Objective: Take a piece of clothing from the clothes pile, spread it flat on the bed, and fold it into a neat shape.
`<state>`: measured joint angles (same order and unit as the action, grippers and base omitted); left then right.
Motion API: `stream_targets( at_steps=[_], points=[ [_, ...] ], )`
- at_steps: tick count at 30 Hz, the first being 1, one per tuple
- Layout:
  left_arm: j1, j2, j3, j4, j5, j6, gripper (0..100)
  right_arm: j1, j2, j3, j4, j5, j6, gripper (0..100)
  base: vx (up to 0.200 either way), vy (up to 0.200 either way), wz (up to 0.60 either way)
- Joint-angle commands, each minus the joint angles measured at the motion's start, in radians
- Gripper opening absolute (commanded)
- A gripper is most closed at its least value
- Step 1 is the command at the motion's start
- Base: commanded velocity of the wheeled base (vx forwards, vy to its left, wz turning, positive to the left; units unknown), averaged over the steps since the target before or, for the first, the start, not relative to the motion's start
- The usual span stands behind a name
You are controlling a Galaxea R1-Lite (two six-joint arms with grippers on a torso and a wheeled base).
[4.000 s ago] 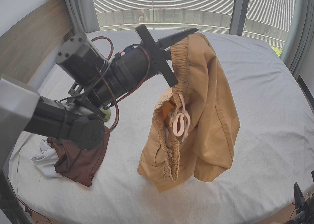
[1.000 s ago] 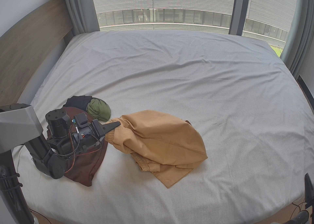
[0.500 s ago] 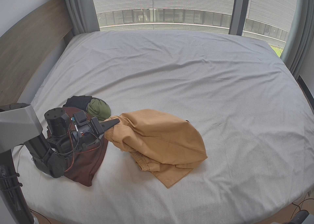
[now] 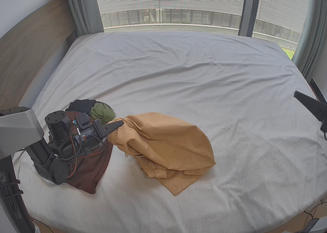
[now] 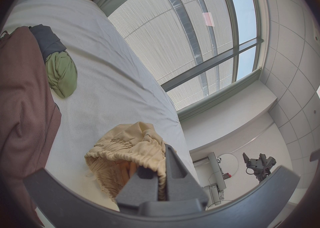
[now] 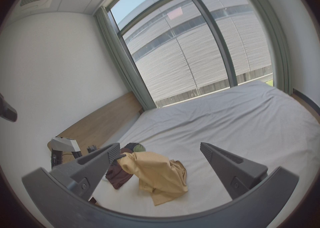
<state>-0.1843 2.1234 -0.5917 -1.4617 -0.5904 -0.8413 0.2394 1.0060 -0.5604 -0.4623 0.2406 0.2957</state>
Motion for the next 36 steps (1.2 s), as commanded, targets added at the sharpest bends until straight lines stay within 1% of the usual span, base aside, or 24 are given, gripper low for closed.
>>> stream_targets(
  at_steps=[1,3,9,10,12,15,16,19,24,29,31,36],
  points=[
    [-0.001,0.0,-0.003,-0.003,0.0,-0.001,0,0.0,0.206,-0.004,-0.019,0.04,0.013,100,0.0,0.0,0.0],
    [-0.001,0.003,-0.003,-0.003,0.0,-0.001,0,-0.002,0.241,0.002,-0.035,0.048,0.013,100,0.0,0.0,0.0],
    [0.0,0.009,-0.005,-0.002,0.0,-0.001,0,-0.018,0.39,0.068,-0.205,0.06,0.025,100,0.0,0.0,0.0],
    [0.0,0.009,-0.005,-0.002,0.0,-0.001,0,-0.018,0.395,0.07,-0.208,0.06,0.025,100,0.0,0.0,0.0],
    [0.0,0.009,-0.005,-0.003,0.0,-0.001,0,-0.018,0.456,0.093,-0.282,0.065,0.037,100,0.0,0.0,0.0],
    [0.0,0.009,-0.005,-0.002,0.0,-0.001,0,-0.018,0.505,0.1,-0.322,0.069,0.049,100,0.0,0.0,0.0],
    [-0.001,0.009,-0.005,-0.002,0.0,-0.001,0,-0.02,0.551,0.108,-0.364,0.086,0.06,100,0.0,0.0,0.0],
    [-0.001,0.009,-0.005,-0.003,0.0,-0.001,0,-0.031,0.619,0.12,-0.415,0.128,0.069,100,0.0,0.0,0.0],
    [-0.004,0.009,-0.003,-0.003,0.0,-0.001,0,-0.063,0.737,0.114,-0.458,0.186,0.069,100,0.0,0.0,0.0],
    [-0.003,0.009,-0.005,-0.003,0.0,-0.001,0,-0.074,0.816,0.122,-0.504,0.207,0.069,100,0.0,0.0,0.0],
    [-0.003,0.01,-0.005,-0.002,0.0,-0.001,0,-0.078,0.867,0.125,-0.549,0.226,0.069,100,0.0,0.0,0.0],
    [-0.003,0.016,-0.005,-0.003,0.0,-0.001,0,-0.075,0.968,0.122,-0.638,0.232,0.072,100,0.0,0.0,0.0]
  ],
)
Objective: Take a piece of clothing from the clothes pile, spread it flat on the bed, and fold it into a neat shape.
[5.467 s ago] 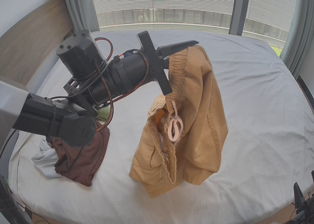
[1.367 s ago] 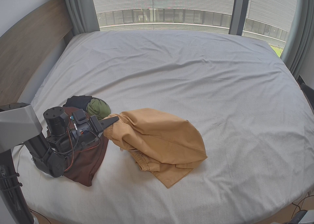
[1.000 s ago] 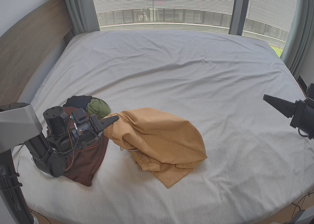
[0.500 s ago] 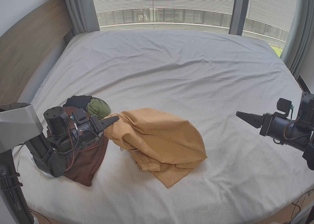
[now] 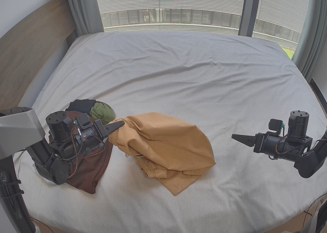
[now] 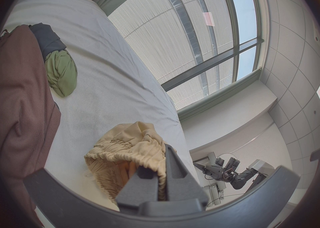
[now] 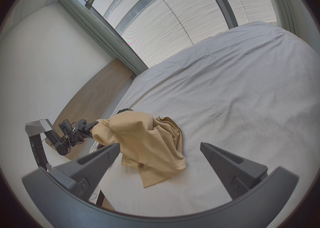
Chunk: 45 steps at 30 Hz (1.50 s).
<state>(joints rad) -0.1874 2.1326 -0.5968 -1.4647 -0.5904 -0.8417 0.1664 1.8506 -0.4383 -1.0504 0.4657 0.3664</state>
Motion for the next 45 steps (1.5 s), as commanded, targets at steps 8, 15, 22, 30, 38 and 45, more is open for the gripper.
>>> stream_targets(
  at_steps=[8,15,22,30,38,45],
  points=[
    [0.003,0.007,0.0,0.0,0.0,0.0,0,0.032,0.311,-0.005,-0.321,0.005,0.1,100,0.0,0.0,0.0],
    [0.002,0.007,0.0,0.0,-0.002,0.0,0,0.055,0.406,-0.019,-0.384,0.001,0.109,100,0.0,0.0,0.0],
    [0.002,0.009,0.002,0.0,-0.002,-0.002,0,0.067,0.478,-0.037,-0.416,-0.002,0.111,100,0.0,0.0,0.0],
    [0.003,0.01,0.0,0.0,-0.002,-0.002,0,0.093,0.578,-0.056,-0.49,-0.007,0.112,100,0.0,0.0,0.0],
    [0.003,0.01,0.0,0.0,-0.002,-0.002,0,0.117,0.622,-0.074,-0.491,-0.009,0.123,100,0.0,0.0,0.0],
    [0.005,0.01,0.0,-0.009,-0.002,-0.004,0,0.128,0.65,-0.086,-0.491,-0.009,0.131,0,0.0,0.0,0.0]
  ],
)
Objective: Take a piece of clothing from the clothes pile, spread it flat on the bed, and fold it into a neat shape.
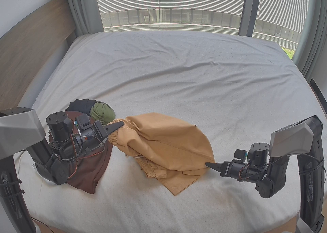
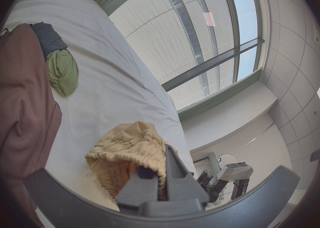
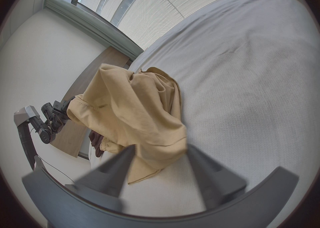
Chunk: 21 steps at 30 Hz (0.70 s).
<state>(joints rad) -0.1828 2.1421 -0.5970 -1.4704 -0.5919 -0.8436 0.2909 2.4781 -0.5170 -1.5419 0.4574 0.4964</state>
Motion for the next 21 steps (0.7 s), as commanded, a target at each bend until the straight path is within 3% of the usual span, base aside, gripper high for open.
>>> stream_targets(
  at_steps=[1,21],
  points=[
    [0.0,0.001,0.0,-0.004,0.0,-0.002,0,0.004,0.021,-0.009,0.0,0.0,0.002,0,0.0,0.0,0.0],
    [-0.011,0.018,0.019,-0.021,0.0,-0.043,0,-0.108,-0.306,0.084,0.006,0.01,-0.009,0,0.0,0.0,0.0]
  ],
)
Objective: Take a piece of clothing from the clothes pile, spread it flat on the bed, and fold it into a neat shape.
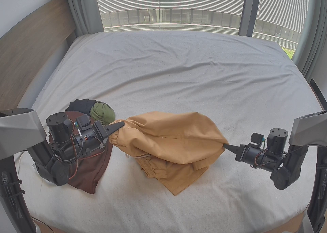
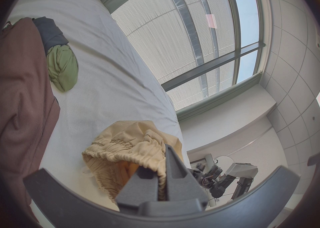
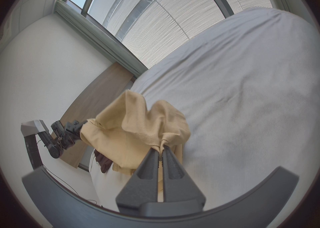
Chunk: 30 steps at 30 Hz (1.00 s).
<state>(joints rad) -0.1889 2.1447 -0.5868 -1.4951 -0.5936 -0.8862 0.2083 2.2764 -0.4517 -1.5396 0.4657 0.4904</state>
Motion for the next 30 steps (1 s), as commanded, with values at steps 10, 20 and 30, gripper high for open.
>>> stream_targets(
  at_steps=[10,20,30],
  points=[
    [-0.009,0.084,0.005,-0.002,0.006,0.007,0,0.005,-0.138,0.036,0.003,0.001,-0.043,0,0.0,0.0,0.0],
    [-0.004,0.084,0.004,-0.004,0.006,0.012,0,0.126,-0.018,0.027,-0.002,0.005,-0.03,0,0.0,0.0,0.0],
    [0.031,0.083,-0.027,-0.037,0.011,0.013,0,0.217,0.117,0.036,-0.004,0.008,-0.036,0,0.0,0.0,0.0]
  ],
)
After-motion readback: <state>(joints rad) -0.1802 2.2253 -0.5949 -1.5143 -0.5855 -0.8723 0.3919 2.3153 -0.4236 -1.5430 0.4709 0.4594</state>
